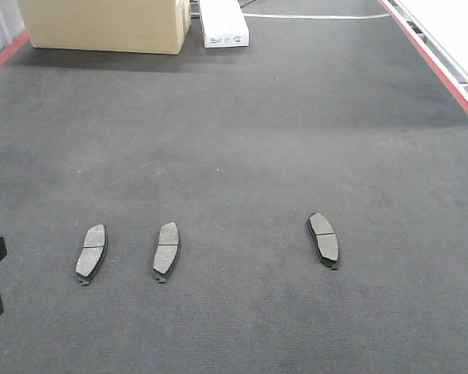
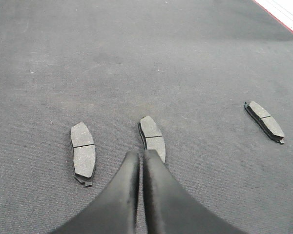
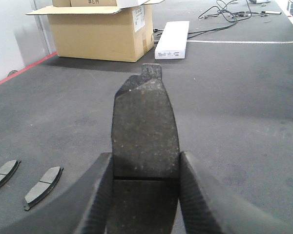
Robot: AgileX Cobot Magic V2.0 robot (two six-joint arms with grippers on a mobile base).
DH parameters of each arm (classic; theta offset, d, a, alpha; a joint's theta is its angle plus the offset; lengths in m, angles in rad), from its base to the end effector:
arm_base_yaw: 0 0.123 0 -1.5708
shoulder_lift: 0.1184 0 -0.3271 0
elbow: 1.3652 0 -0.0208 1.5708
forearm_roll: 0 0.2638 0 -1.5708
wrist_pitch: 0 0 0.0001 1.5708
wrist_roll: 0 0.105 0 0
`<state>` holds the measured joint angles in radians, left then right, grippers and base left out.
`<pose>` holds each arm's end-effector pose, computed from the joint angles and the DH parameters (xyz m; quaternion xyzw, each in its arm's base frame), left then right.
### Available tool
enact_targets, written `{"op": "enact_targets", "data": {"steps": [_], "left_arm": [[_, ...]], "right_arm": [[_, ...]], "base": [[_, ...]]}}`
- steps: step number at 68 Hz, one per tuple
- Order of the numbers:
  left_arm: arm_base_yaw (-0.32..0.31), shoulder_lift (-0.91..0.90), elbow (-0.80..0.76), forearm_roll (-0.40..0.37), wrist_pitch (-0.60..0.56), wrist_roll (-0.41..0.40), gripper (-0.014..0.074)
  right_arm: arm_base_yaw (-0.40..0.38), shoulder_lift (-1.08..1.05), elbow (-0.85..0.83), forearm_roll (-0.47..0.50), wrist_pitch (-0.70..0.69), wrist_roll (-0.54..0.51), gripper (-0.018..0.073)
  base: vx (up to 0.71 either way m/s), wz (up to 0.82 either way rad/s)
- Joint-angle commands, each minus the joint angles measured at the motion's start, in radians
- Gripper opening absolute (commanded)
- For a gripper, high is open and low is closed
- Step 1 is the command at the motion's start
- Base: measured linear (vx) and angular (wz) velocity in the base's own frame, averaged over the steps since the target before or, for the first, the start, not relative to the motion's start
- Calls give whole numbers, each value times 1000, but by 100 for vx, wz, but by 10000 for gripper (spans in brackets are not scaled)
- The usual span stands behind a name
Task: Move and align brake pads A on conveyor
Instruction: 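Lower the right gripper's pad onto the belt beside the other pad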
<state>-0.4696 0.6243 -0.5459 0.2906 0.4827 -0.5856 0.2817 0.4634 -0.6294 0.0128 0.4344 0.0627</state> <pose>0.1098 -0.0400 0.3214 0.0253 0.8472 -0.1524 0.5083 0.0768 0.0228 0.3700 -0.0812 0.7639 0.1154 0.6298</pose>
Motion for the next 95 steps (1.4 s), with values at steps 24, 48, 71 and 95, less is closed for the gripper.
{"op": "enact_targets", "data": {"steps": [24,48,71,95], "left_arm": [[-1,-2,-25,7,-58,-2,-7],[-1,-2,-25,7,-58,-2,-7],[0,-2,-25,7,-58,-2,-8],[0,-2,-25,7,-58,-2,-8]], "right_arm": [[-3,5,-30,-3,-100,-4,60],[-3,6,-30,10,-121,-1,60],[-3,350,-107,138,-86,-1,60],[-2,889,-354,218,-66,-25,71]], "base": [[0,0],[0,0],[0,0],[0,0]]}}
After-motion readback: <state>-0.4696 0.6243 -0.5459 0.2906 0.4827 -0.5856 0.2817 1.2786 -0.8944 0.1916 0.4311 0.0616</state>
